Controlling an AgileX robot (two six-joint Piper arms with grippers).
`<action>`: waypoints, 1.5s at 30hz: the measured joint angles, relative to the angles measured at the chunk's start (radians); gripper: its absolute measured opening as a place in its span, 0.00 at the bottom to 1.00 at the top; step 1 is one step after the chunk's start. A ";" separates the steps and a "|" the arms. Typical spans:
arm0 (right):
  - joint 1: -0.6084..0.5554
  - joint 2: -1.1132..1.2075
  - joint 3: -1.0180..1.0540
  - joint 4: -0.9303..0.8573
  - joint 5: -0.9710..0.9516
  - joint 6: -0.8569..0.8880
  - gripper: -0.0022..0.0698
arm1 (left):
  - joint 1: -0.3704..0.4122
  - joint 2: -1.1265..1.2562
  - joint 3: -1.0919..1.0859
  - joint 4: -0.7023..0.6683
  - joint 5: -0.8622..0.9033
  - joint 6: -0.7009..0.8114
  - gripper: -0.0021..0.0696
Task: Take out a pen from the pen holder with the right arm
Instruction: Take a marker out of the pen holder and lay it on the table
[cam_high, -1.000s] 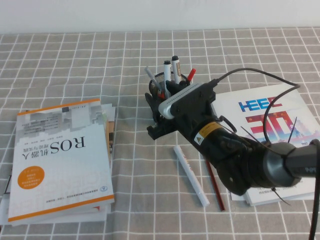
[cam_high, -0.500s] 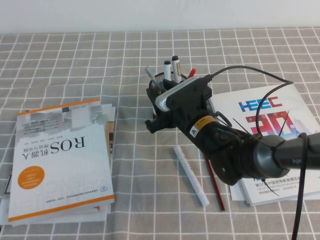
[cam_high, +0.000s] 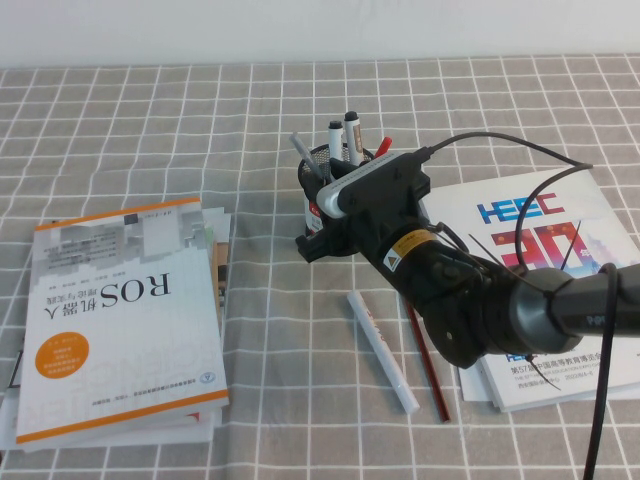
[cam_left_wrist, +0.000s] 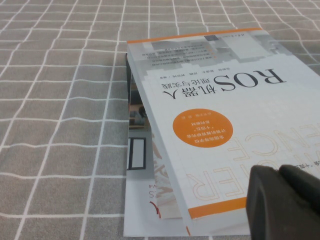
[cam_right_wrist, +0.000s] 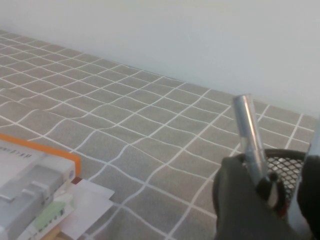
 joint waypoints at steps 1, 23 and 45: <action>0.000 0.000 0.000 0.000 0.000 0.000 0.34 | 0.000 0.000 0.000 0.000 0.000 0.000 0.02; -0.004 -0.013 0.000 -0.017 0.005 -0.005 0.10 | 0.000 0.000 0.000 0.000 0.000 0.000 0.02; -0.004 -0.500 0.000 -0.059 0.546 -0.002 0.10 | 0.000 0.000 0.000 0.000 0.000 0.000 0.02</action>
